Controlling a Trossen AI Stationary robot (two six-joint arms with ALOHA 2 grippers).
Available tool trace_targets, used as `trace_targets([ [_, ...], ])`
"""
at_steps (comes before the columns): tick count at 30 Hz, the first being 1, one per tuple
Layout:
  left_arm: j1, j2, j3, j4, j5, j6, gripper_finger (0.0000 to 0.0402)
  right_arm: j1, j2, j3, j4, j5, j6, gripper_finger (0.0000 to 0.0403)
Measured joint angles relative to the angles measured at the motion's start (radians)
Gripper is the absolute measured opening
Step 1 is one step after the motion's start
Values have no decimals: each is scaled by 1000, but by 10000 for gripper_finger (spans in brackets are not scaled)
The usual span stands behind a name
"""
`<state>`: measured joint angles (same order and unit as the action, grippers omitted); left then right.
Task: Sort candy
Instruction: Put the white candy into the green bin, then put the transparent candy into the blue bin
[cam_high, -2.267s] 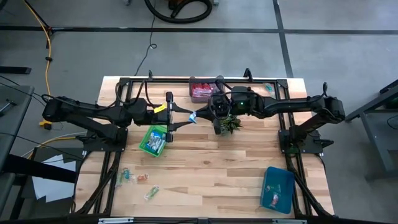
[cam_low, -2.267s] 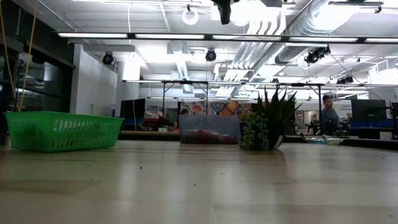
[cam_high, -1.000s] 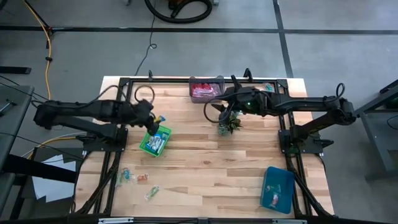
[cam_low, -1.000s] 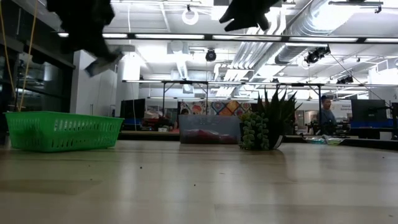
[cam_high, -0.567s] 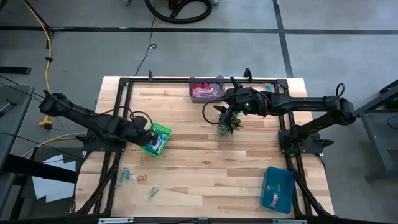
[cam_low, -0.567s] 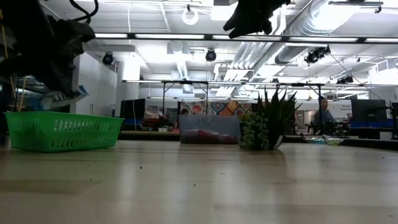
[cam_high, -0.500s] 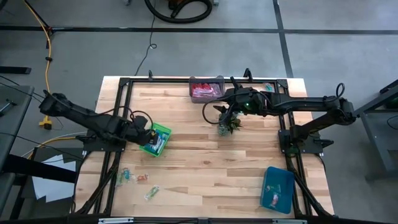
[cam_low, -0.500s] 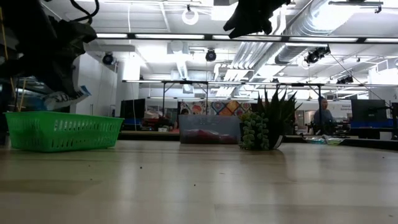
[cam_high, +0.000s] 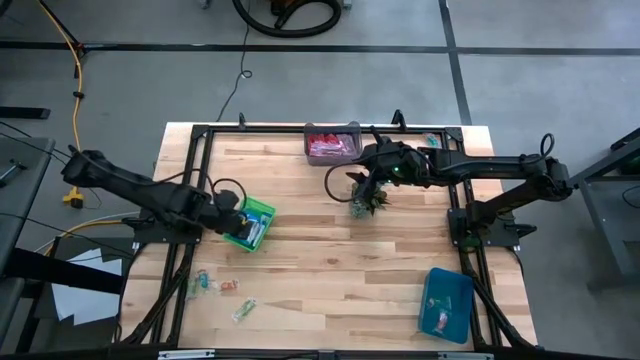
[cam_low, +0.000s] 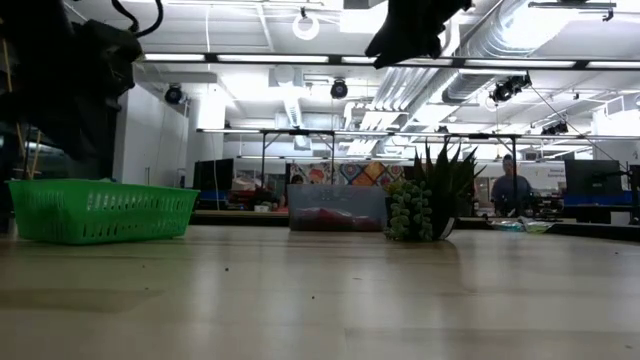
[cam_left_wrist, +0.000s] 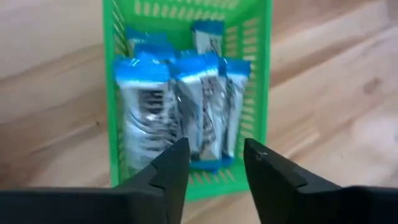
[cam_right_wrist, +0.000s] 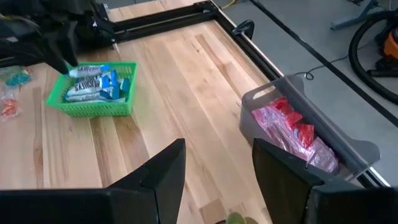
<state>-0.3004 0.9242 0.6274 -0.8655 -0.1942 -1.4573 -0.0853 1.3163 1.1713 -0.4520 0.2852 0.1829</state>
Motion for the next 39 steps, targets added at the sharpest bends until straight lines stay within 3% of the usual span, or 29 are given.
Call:
trace_targets([
  [7, -3, -137, 115, 14, 36, 75, 167, 0, 0, 0, -9, 0, 2, 181],
  [11, -86, -144, 178, 167, 119, 132, 166, 0, 0, 0, -9, 0, 13, 181],
  [20, -472, 284, 185, 309, 241, 135, 148, 0, 0, 0, -47, 0, 71, 181],
  [22, -524, 356, 185, 299, 218, 135, 147, 0, 0, -2, -47, 0, 71, 181],
  [27, -574, 458, 186, 195, 2, 165, 146, -6, 0, -3, -47, 0, 63, 181],
  [30, -579, 493, 186, 105, -74, 213, 146, -11, 0, -3, -48, 0, 63, 181],
  [39, -616, 554, 186, 156, -18, 325, 146, -13, 0, -3, -61, 0, 63, 181],
])
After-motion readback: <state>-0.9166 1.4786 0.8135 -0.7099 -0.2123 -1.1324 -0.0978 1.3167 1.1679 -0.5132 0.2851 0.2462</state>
